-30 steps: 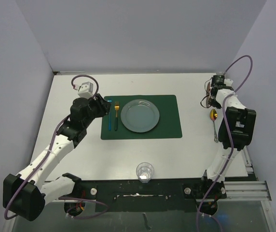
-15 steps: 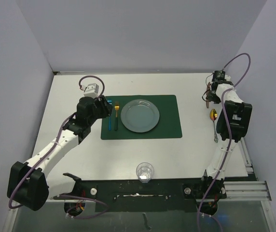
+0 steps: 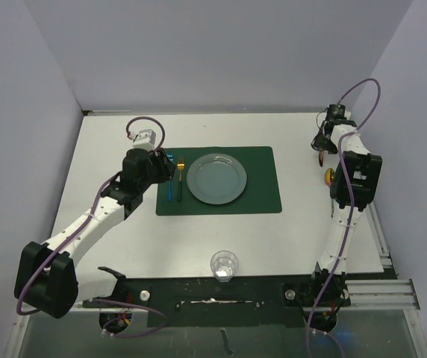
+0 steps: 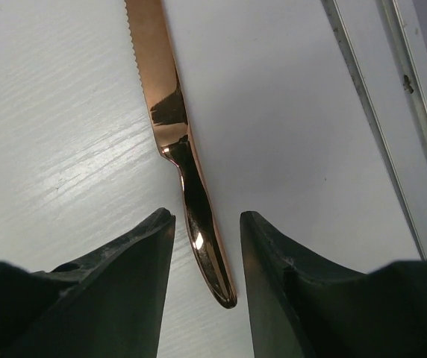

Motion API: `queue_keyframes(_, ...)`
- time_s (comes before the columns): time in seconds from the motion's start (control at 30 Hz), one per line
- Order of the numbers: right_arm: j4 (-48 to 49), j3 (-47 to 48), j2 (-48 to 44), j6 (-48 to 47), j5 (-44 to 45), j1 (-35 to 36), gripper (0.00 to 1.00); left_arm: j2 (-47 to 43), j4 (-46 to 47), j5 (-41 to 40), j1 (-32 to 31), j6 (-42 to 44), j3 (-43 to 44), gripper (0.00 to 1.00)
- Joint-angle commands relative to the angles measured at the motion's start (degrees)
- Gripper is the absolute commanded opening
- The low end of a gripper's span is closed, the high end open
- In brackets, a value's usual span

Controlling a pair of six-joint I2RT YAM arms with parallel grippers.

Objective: Set the dinner table for one person
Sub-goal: Pick up the knife at the corner of the board.

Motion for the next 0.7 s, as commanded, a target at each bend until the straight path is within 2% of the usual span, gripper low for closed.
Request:
queue_keyframes(0.0, 1.21, 0.81, -0.85, -0.91, -1.10, -0.37, 0.42, -0.25, 2.33, 0.76, -0.09, 0.57, 3.27, 0.36)
queue_keyframes(0.67, 3.40, 0.65, 4.01, -1.34, -3.34, -1.28, 0.42, -0.22, 1.73, 0.43, -0.09, 0.47, 3.62, 0.36)
